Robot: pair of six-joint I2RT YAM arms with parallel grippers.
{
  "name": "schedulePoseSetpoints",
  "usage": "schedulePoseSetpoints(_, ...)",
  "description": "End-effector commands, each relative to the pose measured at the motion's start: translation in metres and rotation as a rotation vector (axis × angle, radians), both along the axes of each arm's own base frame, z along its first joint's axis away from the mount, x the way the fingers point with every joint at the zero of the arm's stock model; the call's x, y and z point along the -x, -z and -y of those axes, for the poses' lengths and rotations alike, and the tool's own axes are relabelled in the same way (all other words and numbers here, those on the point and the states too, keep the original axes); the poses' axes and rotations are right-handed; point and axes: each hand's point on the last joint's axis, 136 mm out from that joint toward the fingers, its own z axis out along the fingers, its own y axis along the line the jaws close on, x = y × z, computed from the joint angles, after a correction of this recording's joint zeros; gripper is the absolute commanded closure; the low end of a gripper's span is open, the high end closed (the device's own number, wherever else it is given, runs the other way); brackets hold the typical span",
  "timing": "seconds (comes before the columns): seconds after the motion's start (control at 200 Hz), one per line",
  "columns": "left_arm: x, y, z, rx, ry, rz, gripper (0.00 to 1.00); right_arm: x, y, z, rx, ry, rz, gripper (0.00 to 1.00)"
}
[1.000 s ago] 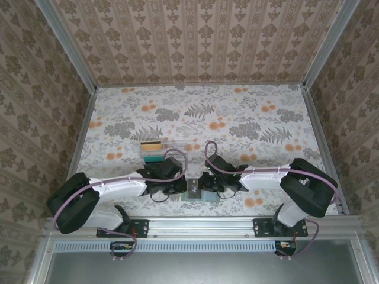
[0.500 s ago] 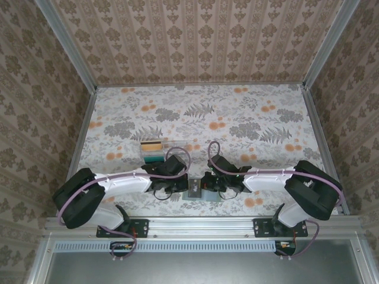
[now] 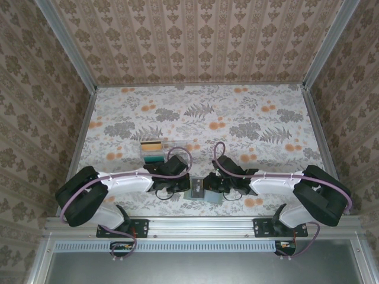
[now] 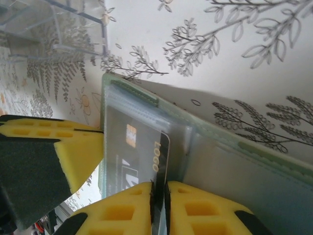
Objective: Take the credit cards out of the card holder
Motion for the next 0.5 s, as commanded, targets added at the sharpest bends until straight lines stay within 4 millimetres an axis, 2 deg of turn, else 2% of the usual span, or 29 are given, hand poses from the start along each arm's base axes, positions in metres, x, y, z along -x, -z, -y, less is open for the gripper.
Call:
schedulePoseSetpoints(0.0,0.0319,0.0464,-0.0556,-0.26,-0.014,-0.122,1.0,0.0108,0.0125,0.0078,0.011,-0.008,-0.041,0.82)
schedulePoseSetpoints(0.165,0.0334,0.0475,-0.0545,-0.263,-0.011,-0.125,1.0,0.0124,0.0154,0.0084,0.001,-0.002,-0.047,0.83)
schedulePoseSetpoints(0.215,0.0334,0.0474,-0.0541,-0.264,-0.011,-0.123,1.0,0.0124,0.0159,0.0086,0.0,0.0,-0.049,0.85)
schedulePoseSetpoints(0.285,0.0336,0.0469,-0.0535,-0.263,-0.011,-0.123,1.0,0.0126,0.0151,0.0085,-0.003,-0.001,-0.047,0.95)
schedulePoseSetpoints(0.33,0.0342,0.0473,-0.0542,-0.266,-0.012,-0.124,1.0,0.0125,0.0142,0.009,-0.002,0.0,-0.044,0.96)
schedulePoseSetpoints(0.37,0.0342,0.0471,-0.0544,-0.267,-0.014,-0.124,1.0,0.0127,0.0136,0.0101,0.002,0.002,-0.043,0.93)
schedulePoseSetpoints(0.455,0.0346,0.0478,-0.0561,-0.273,-0.02,-0.127,1.0,0.0135,0.0143,0.0141,0.017,0.008,-0.042,0.82)
schedulePoseSetpoints(0.495,0.0351,0.0484,-0.0569,-0.277,-0.021,-0.128,1.0,0.0143,0.0156,0.0154,0.025,0.007,-0.044,0.81)
